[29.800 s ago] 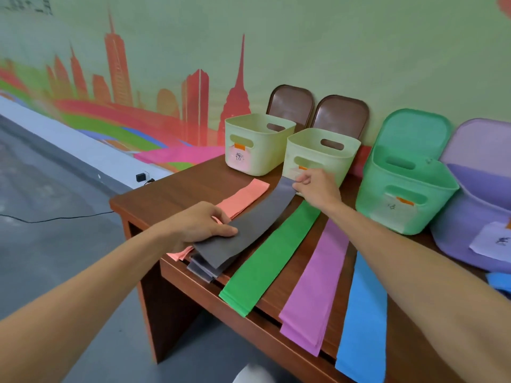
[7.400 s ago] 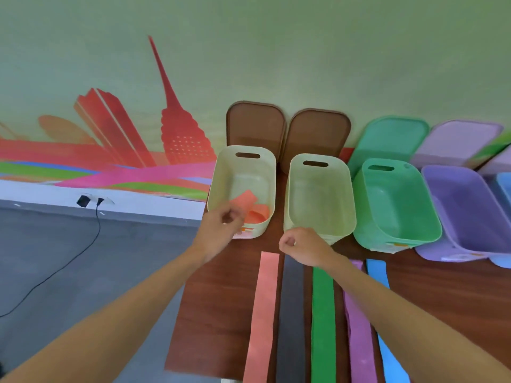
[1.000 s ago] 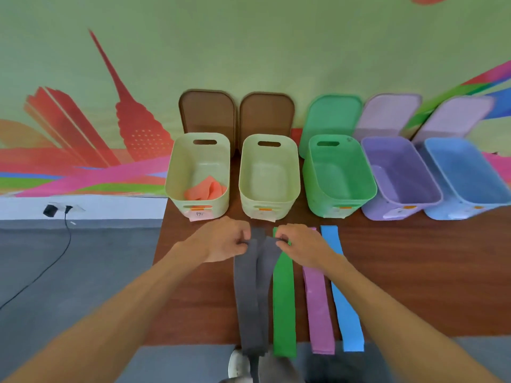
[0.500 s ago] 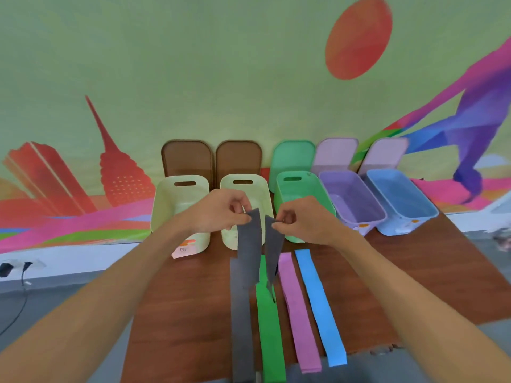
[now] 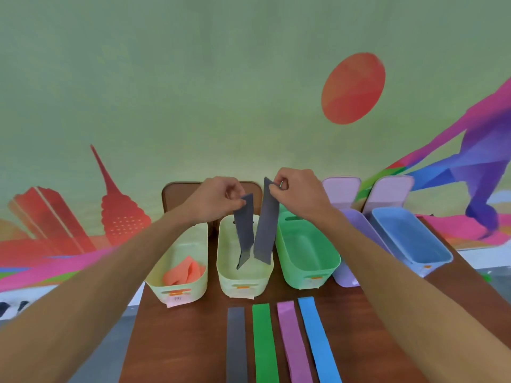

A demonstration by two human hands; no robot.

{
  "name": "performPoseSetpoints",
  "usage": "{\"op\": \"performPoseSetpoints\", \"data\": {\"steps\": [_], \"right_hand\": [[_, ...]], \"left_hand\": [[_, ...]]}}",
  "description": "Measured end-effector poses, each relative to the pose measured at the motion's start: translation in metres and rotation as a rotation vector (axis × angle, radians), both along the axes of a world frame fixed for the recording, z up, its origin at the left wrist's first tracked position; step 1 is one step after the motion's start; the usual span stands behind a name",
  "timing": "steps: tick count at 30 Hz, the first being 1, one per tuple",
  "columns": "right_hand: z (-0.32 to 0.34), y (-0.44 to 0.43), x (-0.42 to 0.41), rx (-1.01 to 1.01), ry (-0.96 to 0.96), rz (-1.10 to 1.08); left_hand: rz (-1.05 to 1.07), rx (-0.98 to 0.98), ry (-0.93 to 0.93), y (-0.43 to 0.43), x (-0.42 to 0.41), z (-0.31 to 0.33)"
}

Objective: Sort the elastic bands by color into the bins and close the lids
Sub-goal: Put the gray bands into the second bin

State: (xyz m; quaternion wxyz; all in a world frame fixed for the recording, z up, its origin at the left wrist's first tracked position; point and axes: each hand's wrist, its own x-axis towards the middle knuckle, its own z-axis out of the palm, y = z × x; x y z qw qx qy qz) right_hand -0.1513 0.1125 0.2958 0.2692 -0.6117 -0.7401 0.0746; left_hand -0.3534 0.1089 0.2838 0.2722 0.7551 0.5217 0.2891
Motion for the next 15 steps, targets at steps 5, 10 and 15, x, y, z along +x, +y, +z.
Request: {"op": "performPoseSetpoints", "data": {"steps": [5, 10, 15], "right_hand": [[-0.043, 0.020, -0.005, -0.165, -0.083, 0.117], [-0.096, 0.033, -0.002, -0.310, -0.152, 0.210], [-0.134, 0.032, 0.004, -0.422, -0.141, 0.234]], "left_hand": [[0.050, -0.037, 0.092, 0.014, 0.002, -0.045], [0.128, -0.172, 0.148, 0.019, 0.002, -0.103], [0.239, -0.244, 0.155, 0.017, 0.000, -0.143]]}}
